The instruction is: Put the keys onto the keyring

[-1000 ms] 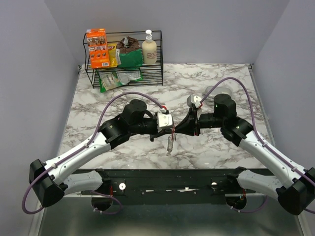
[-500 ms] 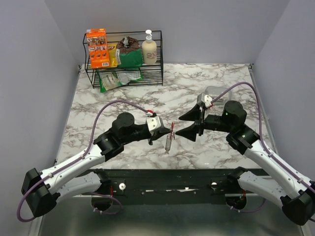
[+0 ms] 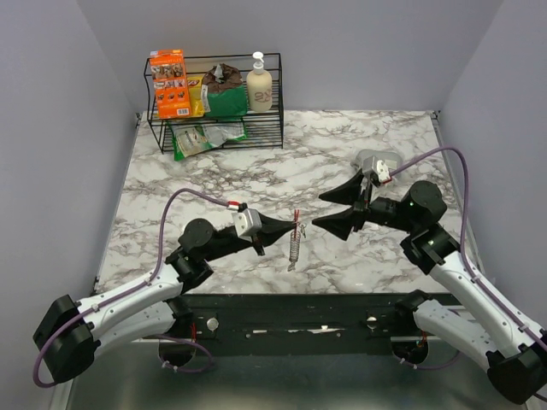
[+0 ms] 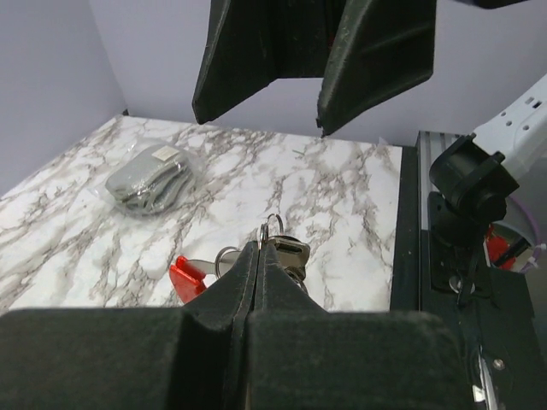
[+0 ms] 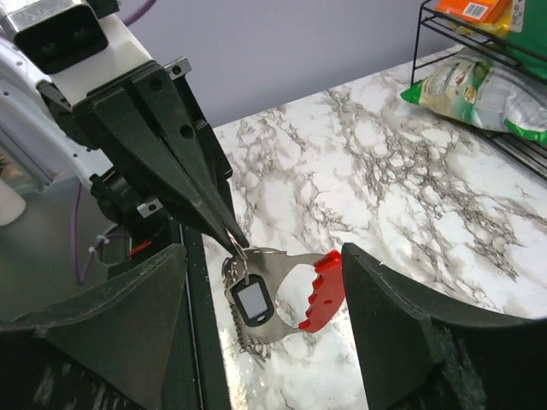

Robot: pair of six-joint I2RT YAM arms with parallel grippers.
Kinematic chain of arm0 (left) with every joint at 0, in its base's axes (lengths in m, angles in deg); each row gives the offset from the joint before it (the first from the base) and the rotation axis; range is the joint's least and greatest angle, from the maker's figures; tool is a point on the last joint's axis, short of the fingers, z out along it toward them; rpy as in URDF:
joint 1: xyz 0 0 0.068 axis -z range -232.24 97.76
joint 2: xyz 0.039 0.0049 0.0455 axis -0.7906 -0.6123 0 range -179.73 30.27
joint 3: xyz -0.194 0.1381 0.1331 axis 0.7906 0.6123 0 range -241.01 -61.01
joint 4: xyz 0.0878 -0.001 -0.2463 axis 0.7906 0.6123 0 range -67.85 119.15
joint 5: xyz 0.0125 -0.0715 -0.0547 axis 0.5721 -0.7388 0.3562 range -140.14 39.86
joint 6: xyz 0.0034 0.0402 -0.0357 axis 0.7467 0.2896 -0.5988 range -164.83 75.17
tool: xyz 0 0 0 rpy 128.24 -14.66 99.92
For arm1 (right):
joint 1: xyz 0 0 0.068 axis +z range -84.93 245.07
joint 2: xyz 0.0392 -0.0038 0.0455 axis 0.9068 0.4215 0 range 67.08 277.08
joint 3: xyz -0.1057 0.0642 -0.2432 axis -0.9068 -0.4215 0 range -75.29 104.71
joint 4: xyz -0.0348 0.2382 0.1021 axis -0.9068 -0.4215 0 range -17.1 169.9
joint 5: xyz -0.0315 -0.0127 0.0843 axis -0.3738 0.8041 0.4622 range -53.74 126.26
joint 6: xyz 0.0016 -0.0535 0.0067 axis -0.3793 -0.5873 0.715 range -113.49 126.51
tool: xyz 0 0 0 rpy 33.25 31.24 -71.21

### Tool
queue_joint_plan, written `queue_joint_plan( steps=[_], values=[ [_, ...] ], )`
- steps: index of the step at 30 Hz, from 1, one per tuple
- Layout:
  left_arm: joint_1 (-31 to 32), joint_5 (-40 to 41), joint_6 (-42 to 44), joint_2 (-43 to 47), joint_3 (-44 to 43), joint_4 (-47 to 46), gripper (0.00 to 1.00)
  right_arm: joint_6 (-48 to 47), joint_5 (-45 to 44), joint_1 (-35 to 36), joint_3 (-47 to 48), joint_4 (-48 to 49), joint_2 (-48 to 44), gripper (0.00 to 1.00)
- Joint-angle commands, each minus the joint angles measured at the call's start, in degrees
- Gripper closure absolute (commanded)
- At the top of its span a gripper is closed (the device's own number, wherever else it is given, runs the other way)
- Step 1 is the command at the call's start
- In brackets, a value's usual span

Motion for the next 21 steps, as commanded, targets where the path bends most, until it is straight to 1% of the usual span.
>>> queue_joint_plan(
  steps=[1,3,4,8,12,16,20,21],
  values=[
    [0.16,1.33,-3.52,1.33,2.89,-16.87,1.0,4.02,7.45,-2.2,-1.57,6.49,-0.55,0.21],
    [0.16,1.07,-4.14,1.41,3.6,-19.52,1.0,4.64,9.74,-2.38,-1.39,7.98,0.32,0.22],
    [0.16,1.07,-4.84,1.15,3.87,-21.01,1.0,5.6,13.15,-2.38,-1.48,9.03,0.59,0.23],
    [0.16,-0.42,-7.12,-0.25,3.87,-24.62,1.0,9.9,19.24,-2.47,-2.62,17.8,1.56,0.25],
    [0.16,-1.83,-8.62,-1.75,3.26,-26.91,1.0,10.61,21.88,-2.38,-2.19,18.8,2.17,0.26],
    [0.16,-2.62,-7.75,-2.63,1.77,-25.08,1.0,10.61,22.5,-2.38,-2.36,19.15,2.61,0.28],
    [0.16,-3.41,-8.09,-3.51,0.44,-24.19,1.0,11.32,22.59,-2.47,-1.83,19.24,4.19,0.38],
    [0.16,-3.5,-8.27,-3.68,0.27,-24.19,1.0,11.4,22.5,-2.38,-1.75,19.33,4.54,0.42]
  ],
)
